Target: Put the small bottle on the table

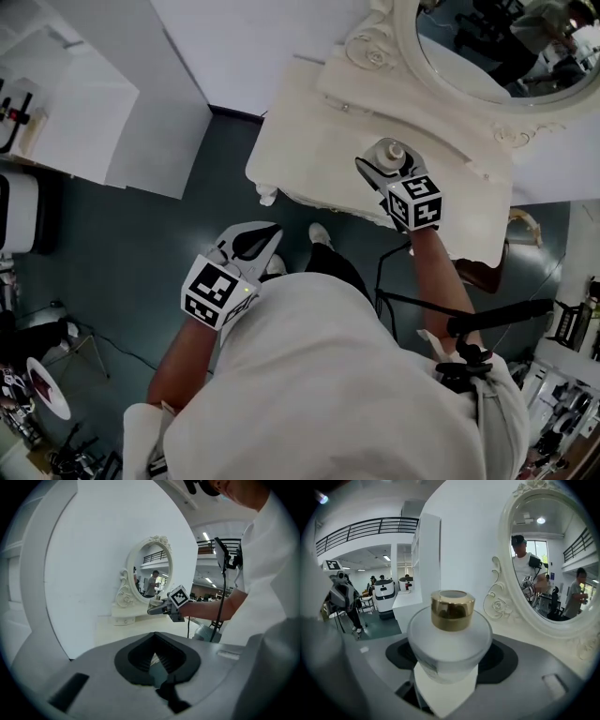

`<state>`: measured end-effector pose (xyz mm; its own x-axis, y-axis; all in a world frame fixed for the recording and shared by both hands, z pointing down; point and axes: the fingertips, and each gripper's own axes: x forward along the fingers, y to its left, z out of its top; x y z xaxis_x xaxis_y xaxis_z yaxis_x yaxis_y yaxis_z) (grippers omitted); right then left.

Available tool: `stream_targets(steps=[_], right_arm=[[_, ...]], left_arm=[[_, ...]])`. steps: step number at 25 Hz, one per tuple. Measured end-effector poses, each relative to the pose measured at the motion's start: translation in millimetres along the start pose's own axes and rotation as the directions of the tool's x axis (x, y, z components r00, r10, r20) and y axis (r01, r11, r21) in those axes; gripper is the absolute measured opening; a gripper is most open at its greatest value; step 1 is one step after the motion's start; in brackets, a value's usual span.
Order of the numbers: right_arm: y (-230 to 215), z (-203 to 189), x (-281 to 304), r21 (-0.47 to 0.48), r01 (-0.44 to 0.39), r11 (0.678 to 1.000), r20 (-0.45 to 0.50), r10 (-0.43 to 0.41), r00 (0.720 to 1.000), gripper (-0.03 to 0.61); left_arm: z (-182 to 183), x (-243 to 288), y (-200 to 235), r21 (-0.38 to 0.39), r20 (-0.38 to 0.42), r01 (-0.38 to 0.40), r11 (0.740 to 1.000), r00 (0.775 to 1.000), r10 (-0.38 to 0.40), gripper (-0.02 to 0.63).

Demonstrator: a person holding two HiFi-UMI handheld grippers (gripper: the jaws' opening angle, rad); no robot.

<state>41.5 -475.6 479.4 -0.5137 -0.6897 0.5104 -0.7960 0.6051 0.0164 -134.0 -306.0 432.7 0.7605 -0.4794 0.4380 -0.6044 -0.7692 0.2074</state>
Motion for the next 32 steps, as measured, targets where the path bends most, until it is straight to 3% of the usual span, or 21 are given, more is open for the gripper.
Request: stream_targets(steps=[8, 15, 22, 32], right_arm=[[-84, 34, 90, -0.044, -0.05, 0.998, 0.004, 0.05, 0.999, 0.341], [-145, 33, 164, -0.062, -0.073, 0.995, -0.01, 0.072, 0.997, 0.341], [-169, 25, 219, -0.081, -0.095, 0.992, -0.048, 0.091, 0.995, 0.341], [-187, 15, 258, -0.094, -0.115, 0.989, -0.09, 0.107, 0.99, 0.341]], left_arm=[[41, 39, 42, -0.061, 0.002, -0.154, 0.986, 0.988, 0.155, 0.003], [56, 78, 65, -0.108, -0.021, -0.257, 0.96, 0.966, 0.257, 0.003], [59, 91, 79, -0.16, -0.049, -0.347, 0.924, 0.938, 0.344, 0.003], [63, 102, 83, -0.21, -0.087, -0.417, 0.884, 0.909, 0.408, 0.003]])
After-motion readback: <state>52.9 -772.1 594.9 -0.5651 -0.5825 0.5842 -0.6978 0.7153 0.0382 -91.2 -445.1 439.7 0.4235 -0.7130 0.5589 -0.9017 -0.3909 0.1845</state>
